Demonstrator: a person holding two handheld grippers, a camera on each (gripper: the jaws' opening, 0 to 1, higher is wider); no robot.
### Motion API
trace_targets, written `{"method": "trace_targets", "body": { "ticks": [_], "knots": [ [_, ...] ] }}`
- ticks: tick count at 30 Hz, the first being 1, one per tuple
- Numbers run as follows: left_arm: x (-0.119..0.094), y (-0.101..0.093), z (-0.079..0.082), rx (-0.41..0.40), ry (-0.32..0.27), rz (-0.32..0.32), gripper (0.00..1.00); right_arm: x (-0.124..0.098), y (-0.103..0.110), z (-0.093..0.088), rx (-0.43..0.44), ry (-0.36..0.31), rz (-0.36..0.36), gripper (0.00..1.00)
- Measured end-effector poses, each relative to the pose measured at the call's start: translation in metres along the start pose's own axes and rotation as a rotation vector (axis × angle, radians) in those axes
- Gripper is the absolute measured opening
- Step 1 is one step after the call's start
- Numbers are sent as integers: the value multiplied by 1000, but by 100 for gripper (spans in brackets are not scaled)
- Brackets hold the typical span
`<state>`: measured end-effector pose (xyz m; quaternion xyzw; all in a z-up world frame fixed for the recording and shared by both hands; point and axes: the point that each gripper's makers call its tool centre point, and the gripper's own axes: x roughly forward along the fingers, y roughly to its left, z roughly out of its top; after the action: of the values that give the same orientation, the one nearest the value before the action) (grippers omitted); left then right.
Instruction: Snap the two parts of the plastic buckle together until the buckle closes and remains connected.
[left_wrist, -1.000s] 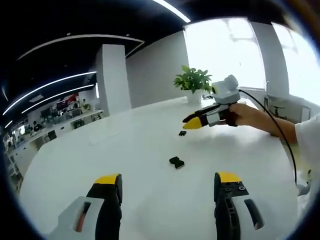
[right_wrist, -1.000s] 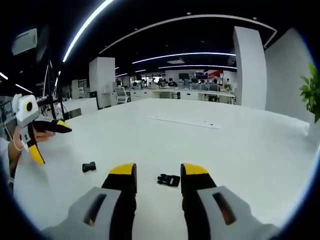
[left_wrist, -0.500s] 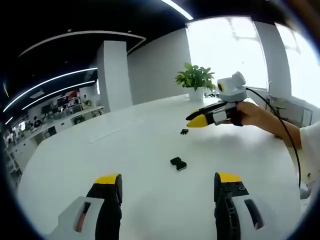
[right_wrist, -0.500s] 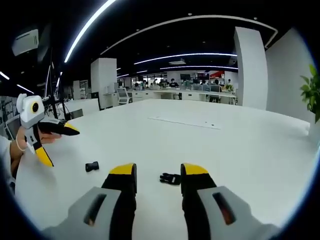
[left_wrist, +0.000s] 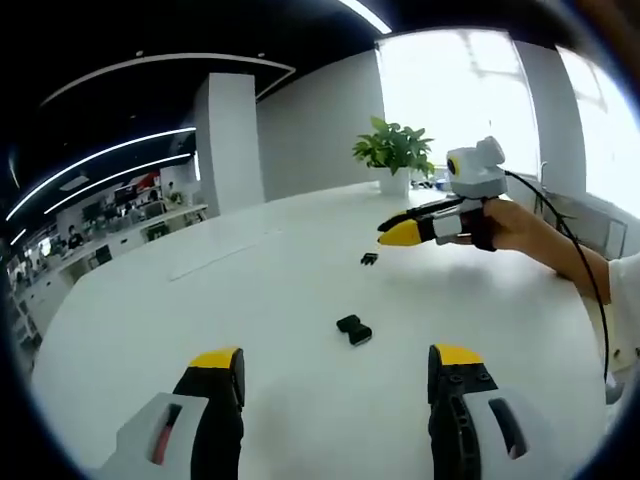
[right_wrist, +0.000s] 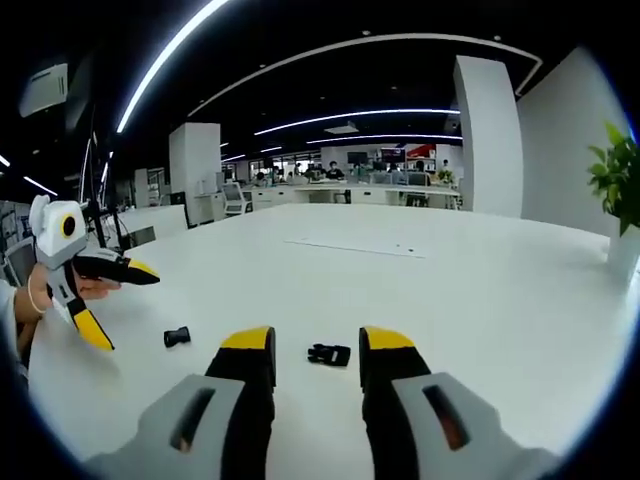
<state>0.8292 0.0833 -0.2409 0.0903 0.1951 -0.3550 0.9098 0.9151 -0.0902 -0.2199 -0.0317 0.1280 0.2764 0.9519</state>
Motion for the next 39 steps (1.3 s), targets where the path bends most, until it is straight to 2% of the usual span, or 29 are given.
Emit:
{"method": "trace_targets", "body": {
  "ticks": [14,25,31,35,39],
  "knots": [
    [7,-3,-3,-27,18,20,77,-3,-3,1,9,-13,-28,32],
    [16,-4,2,-28,8,30,78,-5,-2,1,5,-16,-33,32],
    [18,-6,1,-56,-11,22,77,-5,-3,2,7,-21,-34,31],
    [18,-6,-4,-58,4,29,71,-6,-3,2,7,-23,-35,31],
    [20,-7,-7,-63,5,25,69,-6,-5,2,7,-21,-37,31]
  ]
}}
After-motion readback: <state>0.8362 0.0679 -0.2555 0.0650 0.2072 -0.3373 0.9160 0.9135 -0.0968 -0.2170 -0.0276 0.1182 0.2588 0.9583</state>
